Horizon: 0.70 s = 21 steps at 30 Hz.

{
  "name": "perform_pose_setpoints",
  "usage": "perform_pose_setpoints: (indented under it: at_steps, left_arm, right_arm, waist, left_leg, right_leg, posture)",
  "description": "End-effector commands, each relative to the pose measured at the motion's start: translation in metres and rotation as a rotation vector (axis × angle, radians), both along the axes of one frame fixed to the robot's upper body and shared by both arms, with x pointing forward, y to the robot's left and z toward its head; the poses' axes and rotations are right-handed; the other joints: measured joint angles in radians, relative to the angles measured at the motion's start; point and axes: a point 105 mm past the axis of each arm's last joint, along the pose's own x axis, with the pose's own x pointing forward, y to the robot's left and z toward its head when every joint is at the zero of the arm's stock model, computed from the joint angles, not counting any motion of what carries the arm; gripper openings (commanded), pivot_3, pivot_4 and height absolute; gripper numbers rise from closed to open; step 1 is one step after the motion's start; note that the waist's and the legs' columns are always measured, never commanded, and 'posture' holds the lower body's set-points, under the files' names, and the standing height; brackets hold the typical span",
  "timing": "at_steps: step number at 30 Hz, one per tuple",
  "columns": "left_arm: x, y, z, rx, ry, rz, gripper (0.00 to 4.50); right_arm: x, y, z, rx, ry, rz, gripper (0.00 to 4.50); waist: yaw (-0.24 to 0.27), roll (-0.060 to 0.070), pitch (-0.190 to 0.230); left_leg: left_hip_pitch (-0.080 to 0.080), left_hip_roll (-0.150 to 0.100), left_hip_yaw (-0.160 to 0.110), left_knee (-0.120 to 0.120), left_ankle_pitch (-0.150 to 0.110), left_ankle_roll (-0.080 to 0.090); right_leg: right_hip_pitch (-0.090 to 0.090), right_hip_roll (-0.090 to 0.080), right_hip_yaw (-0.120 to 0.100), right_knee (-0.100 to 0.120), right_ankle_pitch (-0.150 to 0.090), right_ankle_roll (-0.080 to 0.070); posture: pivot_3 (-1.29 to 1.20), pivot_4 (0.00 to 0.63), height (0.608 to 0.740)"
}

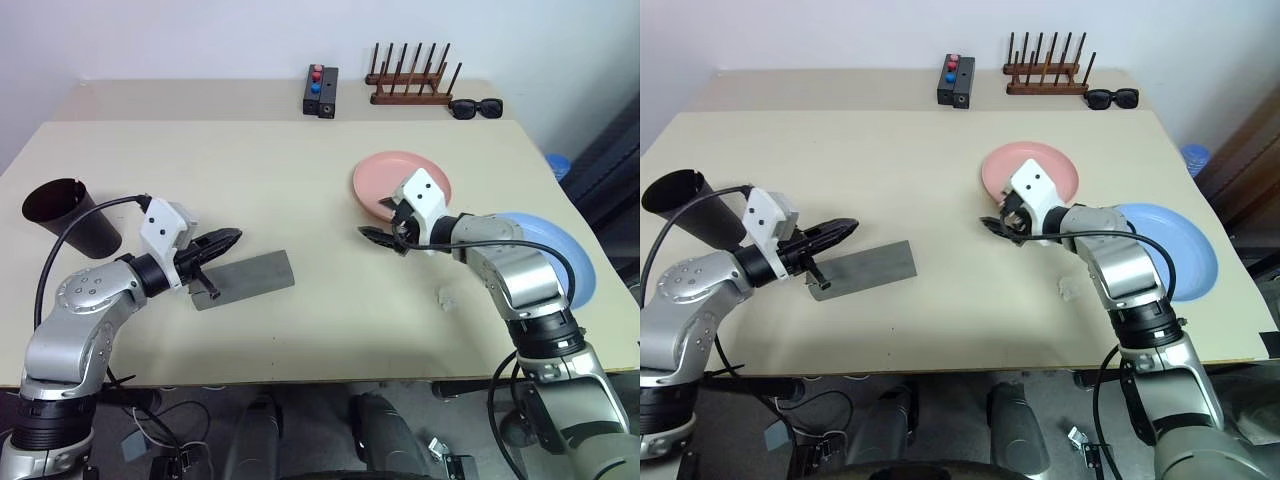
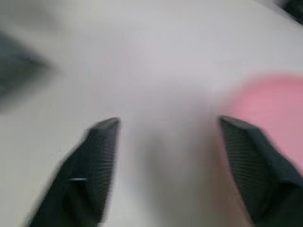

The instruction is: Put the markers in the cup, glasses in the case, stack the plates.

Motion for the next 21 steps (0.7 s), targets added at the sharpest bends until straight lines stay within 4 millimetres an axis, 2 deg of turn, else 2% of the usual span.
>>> perform_pose_setpoints:
  at_steps: [1,4,9,12,19,21]
  left_arm:
    - [-0.012,-0.015,0.004,-0.02,-0.055,-0.044,0.0]
    - [-0.02,-0.028,-0.007,-0.034,-0.037,-0.072,0.0]
    - [-0.032,-0.046,-0.009,-0.069,-0.05,-0.128,0.0]
    - [-0.036,-0.054,-0.009,-0.097,-0.051,-0.142,0.0]
    - [-0.032,-0.061,-0.011,-0.123,-0.055,-0.123,0.0]
    - [-0.03,-0.063,-0.011,-0.135,-0.063,-0.115,0.0]
  right_arm:
    - [0.016,-0.01,0.011,-0.079,-0.106,-0.06,4.46]
    - [0.026,-0.015,0.005,-0.161,-0.139,-0.079,4.46]
    - [0.032,-0.017,-0.006,-0.277,-0.175,-0.044,4.46]
    - [0.032,-0.019,-0.009,-0.331,-0.194,-0.019,3.67]
    - [0.028,-0.025,-0.007,-0.393,-0.26,-0.01,0.06]
    - [0.023,-0.026,-0.002,-0.421,-0.294,-0.002,0.06]
  waist:
    - [-0.001,0.0,0.0]
    - [-0.003,0.0,0.0]
    - [0.0,0.0,0.0]
    - [-0.001,0.0,0.0]
    - [-0.002,0.0,0.0]
    - [0.001,0.0,0.0]
  left_leg:
    - [0.0,0.0,0.0,0.0,0.0,0.0]
    - [0.001,0.0,0.001,-0.001,0.0,0.0]
    - [0.001,0.0,0.001,0.0,0.0,0.0]
    - [0.001,0.0,0.001,0.0,0.0,0.0]
    - [0.001,0.0,0.0,0.0,0.0,0.0]
    - [0.001,0.0,0.0,0.0,0.0,0.0]
  right_leg:
    - [0.0,0.0,0.0,0.0,0.0,0.0]
    - [0.0,0.0,0.001,0.0,0.0,0.0]
    - [0.0,0.0,0.001,0.0,0.0,0.0]
    - [0.001,0.0,0.001,0.0,0.0,0.0]
    - [0.001,0.0,0.001,0.0,0.0,0.0]
    - [0.001,0.0,0.001,0.0,0.0,0.0]
  posture:
    - [0.0,0.15,0.74]
    - [0.0,0.15,0.74]
    - [0.0,0.15,0.74]
    - [0.0,0.15,0.74]
    - [0.0,0.15,0.74]
    - [0.0,0.15,0.74]
